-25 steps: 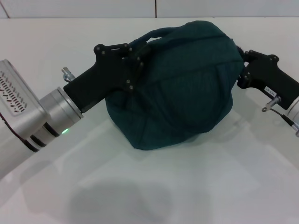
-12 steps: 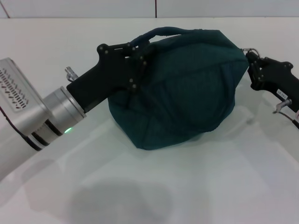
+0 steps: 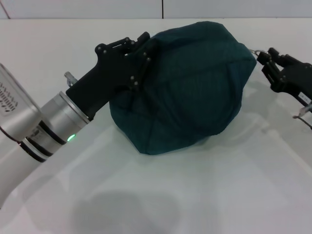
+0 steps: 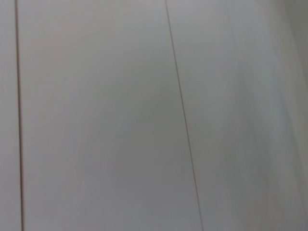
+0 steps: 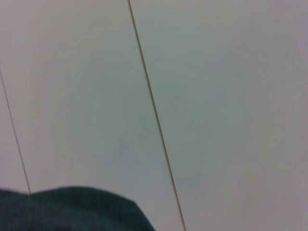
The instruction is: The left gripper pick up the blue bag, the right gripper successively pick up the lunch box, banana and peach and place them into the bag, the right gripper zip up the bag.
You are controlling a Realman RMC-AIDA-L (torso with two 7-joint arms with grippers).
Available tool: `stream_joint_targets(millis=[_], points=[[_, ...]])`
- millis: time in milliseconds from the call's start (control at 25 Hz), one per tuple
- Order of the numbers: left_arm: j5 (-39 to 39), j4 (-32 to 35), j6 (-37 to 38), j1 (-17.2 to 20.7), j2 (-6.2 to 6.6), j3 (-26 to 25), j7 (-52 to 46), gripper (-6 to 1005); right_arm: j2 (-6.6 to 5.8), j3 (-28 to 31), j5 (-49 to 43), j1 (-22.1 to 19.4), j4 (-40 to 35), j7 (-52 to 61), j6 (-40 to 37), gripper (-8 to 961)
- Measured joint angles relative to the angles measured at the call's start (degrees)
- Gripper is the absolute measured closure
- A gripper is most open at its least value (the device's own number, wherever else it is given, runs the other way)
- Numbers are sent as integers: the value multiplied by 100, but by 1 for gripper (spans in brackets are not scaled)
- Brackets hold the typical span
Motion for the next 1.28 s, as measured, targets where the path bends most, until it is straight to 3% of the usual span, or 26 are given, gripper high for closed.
stream_joint_targets(millis=[80, 400, 600, 800, 880, 1160, 1280], points=[[-6, 72, 43, 38, 8, -11, -185, 949, -66, -23, -60, -63, 5, 167, -111, 769], [-5, 13, 675, 91, 86, -24, -1136, 658, -316, 46, -312, -443, 13, 675, -1146, 579], [21, -127, 701, 75, 31, -22, -1155, 510, -473, 50, -856, -293, 156, 1309, -902, 469], [35, -183, 695, 57, 18, -6, -1174, 450, -473, 78, -1307, -158, 229, 1425, -647, 341], [35, -185, 707, 77, 29, -13, -1176, 439, -469, 174, -1336, -212, 231, 1341, -835, 347], [48, -185, 743, 119, 26, 5, -1151, 440, -356, 558, -1705, -514, 221, 517, -2759, 346], [61, -197, 723, 143, 19, 24, -1140, 439, -339, 570, -2145, -372, 178, 433, -2927, 347]])
